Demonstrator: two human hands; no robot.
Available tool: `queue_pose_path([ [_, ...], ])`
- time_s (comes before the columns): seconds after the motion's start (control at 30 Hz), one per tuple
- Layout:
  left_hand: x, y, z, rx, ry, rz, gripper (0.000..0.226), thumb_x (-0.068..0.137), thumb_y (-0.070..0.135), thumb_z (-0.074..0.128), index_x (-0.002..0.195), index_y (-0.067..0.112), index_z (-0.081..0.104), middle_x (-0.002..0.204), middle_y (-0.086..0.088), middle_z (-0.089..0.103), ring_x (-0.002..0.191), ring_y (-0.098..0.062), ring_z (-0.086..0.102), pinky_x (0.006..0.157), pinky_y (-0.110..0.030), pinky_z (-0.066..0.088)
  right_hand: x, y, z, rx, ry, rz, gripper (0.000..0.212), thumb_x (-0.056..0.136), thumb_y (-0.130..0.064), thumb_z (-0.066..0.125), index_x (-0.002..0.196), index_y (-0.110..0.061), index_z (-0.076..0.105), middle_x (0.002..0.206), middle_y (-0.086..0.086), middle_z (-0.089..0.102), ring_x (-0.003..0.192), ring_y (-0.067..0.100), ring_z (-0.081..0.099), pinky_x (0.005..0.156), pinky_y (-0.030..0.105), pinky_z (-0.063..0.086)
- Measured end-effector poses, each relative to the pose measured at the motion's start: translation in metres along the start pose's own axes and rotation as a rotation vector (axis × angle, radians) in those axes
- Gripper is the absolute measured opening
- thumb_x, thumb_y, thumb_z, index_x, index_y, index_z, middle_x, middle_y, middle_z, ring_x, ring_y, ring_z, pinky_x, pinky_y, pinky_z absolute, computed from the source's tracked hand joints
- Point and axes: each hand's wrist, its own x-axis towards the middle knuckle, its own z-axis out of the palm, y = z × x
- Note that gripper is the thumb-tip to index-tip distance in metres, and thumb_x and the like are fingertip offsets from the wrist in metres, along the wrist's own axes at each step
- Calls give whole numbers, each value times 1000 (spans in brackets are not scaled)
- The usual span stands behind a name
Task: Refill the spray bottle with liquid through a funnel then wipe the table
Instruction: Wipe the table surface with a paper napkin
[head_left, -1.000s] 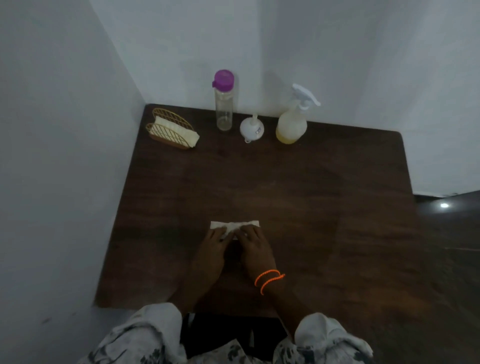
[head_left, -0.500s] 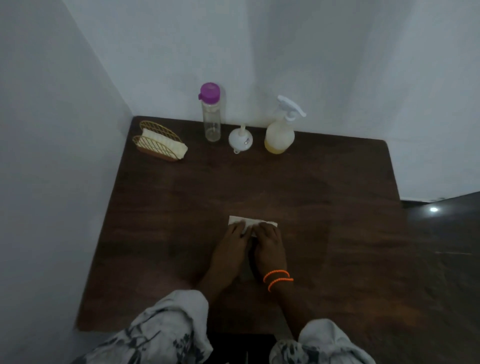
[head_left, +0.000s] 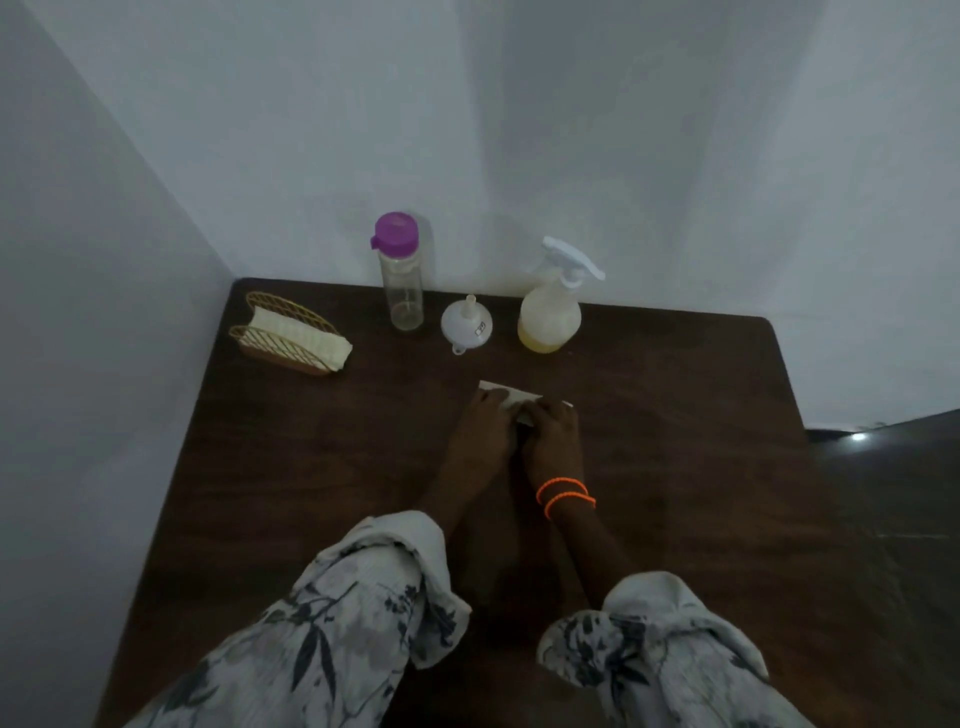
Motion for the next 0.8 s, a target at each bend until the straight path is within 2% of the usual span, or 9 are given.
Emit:
queue_pose_path([
  [0.07, 7, -13, 1, -97, 21, -56, 44, 87, 24, 45, 103, 3, 79, 110, -21, 75, 104, -39, 71, 96, -47, 56, 10, -10, 4, 3, -13, -12, 45, 70, 2, 55, 113, 0, 70, 119, 25, 62, 113, 42, 52, 100, 40, 44],
  [0.13, 8, -23, -8, -165, 53, -123, 39, 96, 21, 49, 121, 4, 74, 130, -22, 67, 125, -40, 59, 112, -44, 43, 17, -23, 10, 7, -32, -23, 43, 72, 2, 55, 112, 0, 70, 117, 24, 62, 111, 42, 53, 98, 43, 47],
  [0.2, 5, -38, -11, -195, 77, -146, 35, 99, 15, 58, 130, 5, 68, 139, -20, 61, 135, -37, 50, 118, -43, 33, 21, -38, 16, 7, -57, -30, 39, 78, 3, 57, 115, -1, 69, 120, 24, 61, 114, 41, 52, 99, 47, 48],
  [0.27, -1, -55, -16, -200, 104, -164, 35, 98, 18, 60, 132, 7, 67, 140, -17, 62, 137, -32, 49, 120, -43, 33, 24, -55, 23, -4, -91, -49, 38, 84, 2, 57, 121, -3, 67, 128, 22, 59, 122, 38, 49, 105, 47, 44],
  [0.37, -8, -82, -26, -186, 120, -192, 43, 98, 29, 50, 134, 12, 65, 143, -13, 60, 140, -28, 47, 122, -43, 32, 30, -80, 36, -12, -120, -79, 38, 88, -2, 55, 124, -6, 65, 134, 20, 56, 127, 35, 44, 109, 45, 40],
  [0.47, -12, -105, -42, -193, 139, -208, 39, 96, 21, 59, 132, 10, 68, 141, -16, 60, 136, -32, 49, 118, -48, 38, 36, -107, 48, -8, -129, -86, 34, 89, -3, 55, 120, -7, 66, 130, 20, 57, 125, 36, 45, 108, 44, 40],
  [0.53, -15, -119, -48, -171, 133, -219, 38, 94, 20, 61, 131, 11, 68, 142, -17, 60, 134, -34, 49, 116, -48, 40, 37, -123, 54, -11, -129, -96, 31, 91, -5, 55, 119, -7, 67, 128, 20, 58, 124, 37, 46, 108, 38, 34],
  [0.67, -31, -136, -51, -134, 131, -214, 45, 94, 32, 50, 127, 10, 70, 140, -19, 61, 135, -39, 49, 119, -50, 34, 28, -139, 62, 15, -113, -130, 32, 94, -8, 52, 124, -7, 65, 136, 18, 54, 130, 35, 43, 111, 36, 32],
  [0.8, -60, -144, -40, -125, 127, -220, 54, 89, 41, 46, 122, 7, 74, 135, -23, 64, 128, -44, 56, 113, -57, 42, 4, -145, 68, 12, -159, -156, 39, 91, -12, 45, 123, -4, 65, 135, 22, 54, 128, 38, 45, 111, 41, 35],
])
